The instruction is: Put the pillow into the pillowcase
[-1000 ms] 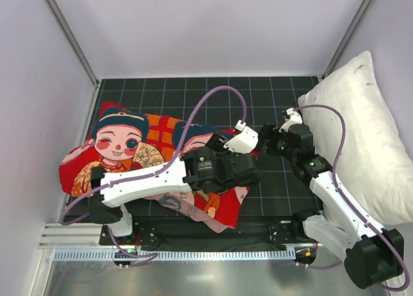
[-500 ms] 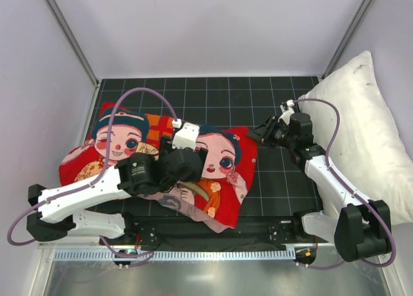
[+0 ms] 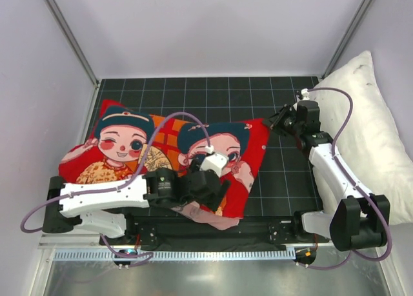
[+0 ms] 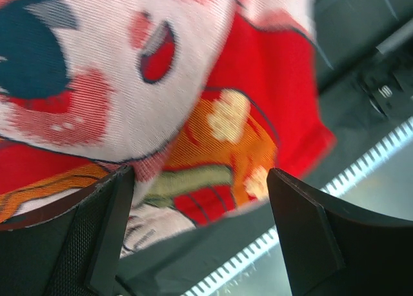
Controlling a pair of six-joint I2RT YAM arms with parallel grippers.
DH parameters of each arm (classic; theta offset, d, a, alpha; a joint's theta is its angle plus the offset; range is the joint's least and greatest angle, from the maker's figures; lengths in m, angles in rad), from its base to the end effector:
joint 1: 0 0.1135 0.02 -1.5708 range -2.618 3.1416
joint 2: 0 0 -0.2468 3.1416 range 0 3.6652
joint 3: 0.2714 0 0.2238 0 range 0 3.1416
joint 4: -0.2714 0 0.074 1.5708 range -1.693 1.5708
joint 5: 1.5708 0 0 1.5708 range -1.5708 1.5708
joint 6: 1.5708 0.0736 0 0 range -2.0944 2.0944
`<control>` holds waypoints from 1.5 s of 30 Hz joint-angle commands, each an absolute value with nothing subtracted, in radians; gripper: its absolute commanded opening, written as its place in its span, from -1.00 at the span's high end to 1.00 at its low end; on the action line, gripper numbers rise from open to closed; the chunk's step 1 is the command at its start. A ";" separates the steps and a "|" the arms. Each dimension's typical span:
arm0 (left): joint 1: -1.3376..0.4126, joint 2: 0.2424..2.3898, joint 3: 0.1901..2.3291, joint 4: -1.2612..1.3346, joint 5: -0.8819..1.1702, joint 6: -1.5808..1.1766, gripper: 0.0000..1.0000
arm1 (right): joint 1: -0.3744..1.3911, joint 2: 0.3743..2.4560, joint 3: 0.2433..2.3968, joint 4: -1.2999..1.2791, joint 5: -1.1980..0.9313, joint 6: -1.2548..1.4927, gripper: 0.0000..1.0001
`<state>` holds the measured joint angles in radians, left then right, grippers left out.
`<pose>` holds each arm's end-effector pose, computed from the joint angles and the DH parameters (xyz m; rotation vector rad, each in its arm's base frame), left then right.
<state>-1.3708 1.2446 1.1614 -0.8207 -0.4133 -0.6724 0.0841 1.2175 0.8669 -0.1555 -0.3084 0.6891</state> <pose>0.0783 -0.2374 0.2781 0.6617 2.3300 -0.4494 0.2809 0.0461 0.2575 0.4503 2.1005 0.7831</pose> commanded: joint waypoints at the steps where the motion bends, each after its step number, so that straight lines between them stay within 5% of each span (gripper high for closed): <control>1: -1.489 1.262 1.166 -0.712 -0.339 -0.693 -0.74 | 0.064 1.192 0.890 -0.250 -0.048 0.601 0.92; 7: -1.545 1.312 1.145 -0.707 -0.342 -0.759 -0.76 | 0.034 1.149 0.769 -0.223 0.014 0.632 0.87; 11: -1.543 1.237 1.146 -0.834 -0.538 -0.819 -0.81 | 0.017 1.141 0.765 -0.259 -0.057 0.585 -0.26; 17: -1.468 1.063 1.062 -0.856 -0.571 -0.847 -0.87 | 0.017 0.890 0.686 -0.337 -0.172 0.562 -0.59; 21: -1.355 0.967 1.002 -0.882 -0.612 -0.855 -0.99 | 0.018 0.692 0.675 -0.429 -0.326 0.471 -0.61; 26: -1.002 0.812 0.911 -0.781 -0.384 -0.741 -1.00 | 0.058 0.563 0.676 -0.549 -0.560 0.436 -0.67; 32: -0.695 0.816 0.838 -0.712 -0.150 -0.712 -0.99 | 0.315 0.514 0.539 -0.491 -0.440 0.631 -0.76; 39: -0.487 0.949 0.698 -0.433 0.057 -0.775 -0.99 | 0.538 0.837 0.388 0.030 -0.325 0.819 -0.70; 45: -0.382 1.267 0.846 -0.200 0.037 -0.831 -0.99 | 0.516 1.334 0.912 -0.078 -0.175 0.687 -0.58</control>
